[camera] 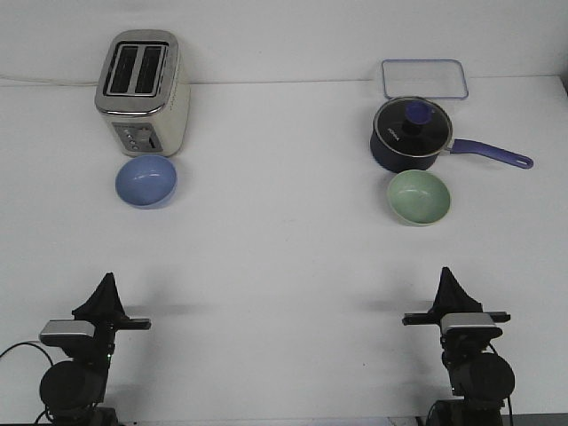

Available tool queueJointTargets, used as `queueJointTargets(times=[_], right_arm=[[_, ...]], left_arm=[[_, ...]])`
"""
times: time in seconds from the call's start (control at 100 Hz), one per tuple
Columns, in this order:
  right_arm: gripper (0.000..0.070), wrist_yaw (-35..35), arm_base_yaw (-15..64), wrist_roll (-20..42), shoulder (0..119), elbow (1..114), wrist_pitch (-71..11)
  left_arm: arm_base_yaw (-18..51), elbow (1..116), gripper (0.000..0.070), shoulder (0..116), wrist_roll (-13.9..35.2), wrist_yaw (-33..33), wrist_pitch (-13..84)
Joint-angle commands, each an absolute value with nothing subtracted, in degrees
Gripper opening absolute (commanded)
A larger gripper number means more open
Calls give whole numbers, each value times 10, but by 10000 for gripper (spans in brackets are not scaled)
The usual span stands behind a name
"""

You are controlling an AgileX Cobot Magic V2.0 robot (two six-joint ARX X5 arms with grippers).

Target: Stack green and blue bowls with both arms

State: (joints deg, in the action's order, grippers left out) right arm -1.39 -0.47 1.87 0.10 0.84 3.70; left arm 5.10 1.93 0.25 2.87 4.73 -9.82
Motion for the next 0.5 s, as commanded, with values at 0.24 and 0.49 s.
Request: queueJointTargets(times=[0.24,0.49], right_arm=[[0,-14,-4,17,1,8,43],[0,-10,-4,17,1,34,25]], left_arm=[[51,8,11,2,26,49,-104],[51,8,11,2,26,49,-104]])
